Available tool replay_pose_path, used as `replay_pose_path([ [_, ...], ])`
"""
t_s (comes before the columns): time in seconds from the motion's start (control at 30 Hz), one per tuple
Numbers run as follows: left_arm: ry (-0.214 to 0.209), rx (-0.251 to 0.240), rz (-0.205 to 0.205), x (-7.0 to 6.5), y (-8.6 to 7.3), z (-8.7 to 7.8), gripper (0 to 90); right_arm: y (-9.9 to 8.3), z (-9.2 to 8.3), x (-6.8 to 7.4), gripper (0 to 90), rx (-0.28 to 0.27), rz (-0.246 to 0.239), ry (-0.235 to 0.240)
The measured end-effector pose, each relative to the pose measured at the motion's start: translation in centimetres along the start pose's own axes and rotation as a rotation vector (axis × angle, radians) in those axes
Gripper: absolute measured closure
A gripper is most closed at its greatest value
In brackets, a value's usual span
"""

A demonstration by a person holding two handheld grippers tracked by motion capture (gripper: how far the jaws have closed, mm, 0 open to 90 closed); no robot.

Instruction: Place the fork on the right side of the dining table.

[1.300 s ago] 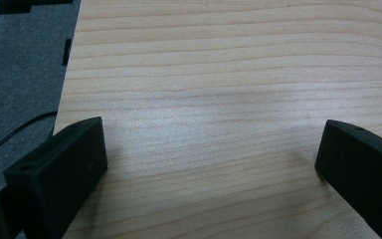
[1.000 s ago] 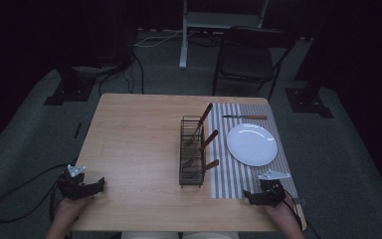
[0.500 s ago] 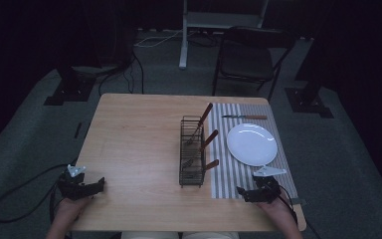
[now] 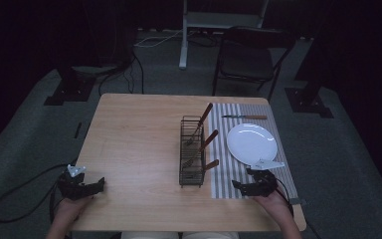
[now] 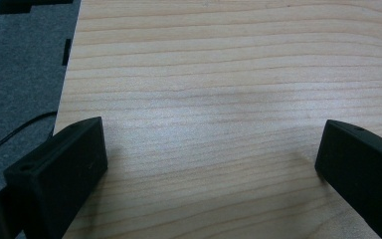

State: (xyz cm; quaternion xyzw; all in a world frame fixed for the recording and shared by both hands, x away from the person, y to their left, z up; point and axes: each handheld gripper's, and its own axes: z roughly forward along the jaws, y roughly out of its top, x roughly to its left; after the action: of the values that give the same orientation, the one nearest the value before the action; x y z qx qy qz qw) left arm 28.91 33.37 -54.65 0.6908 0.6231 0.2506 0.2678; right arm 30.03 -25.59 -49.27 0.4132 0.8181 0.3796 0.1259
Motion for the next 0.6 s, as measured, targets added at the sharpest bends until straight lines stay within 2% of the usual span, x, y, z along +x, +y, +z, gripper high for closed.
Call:
replay_pose_path([
  [0.13, 0.0, 0.0, 0.0, 0.0, 0.0, 0.0, 0.3, 0.8, -0.3, 0.0, 19.2, -0.014, -0.008, -0.005],
  [0.37, 0.0, 0.0, 0.0, 0.0, 0.0, 0.0, 0.2, 2.3, -0.7, 0.0, 19.0, -0.034, -0.035, 0.017],
  [0.57, 0.0, 0.0, 0.0, 0.0, 0.0, 0.0, 0.2, 3.8, -0.9, -0.1, 16.8, -0.063, -0.044, -0.005],
  [0.6, 0.0, 0.0, 0.0, 0.0, 0.0, 0.0, 0.3, 4.1, -1.0, -0.2, 16.3, -0.066, -0.037, 0.003],
])
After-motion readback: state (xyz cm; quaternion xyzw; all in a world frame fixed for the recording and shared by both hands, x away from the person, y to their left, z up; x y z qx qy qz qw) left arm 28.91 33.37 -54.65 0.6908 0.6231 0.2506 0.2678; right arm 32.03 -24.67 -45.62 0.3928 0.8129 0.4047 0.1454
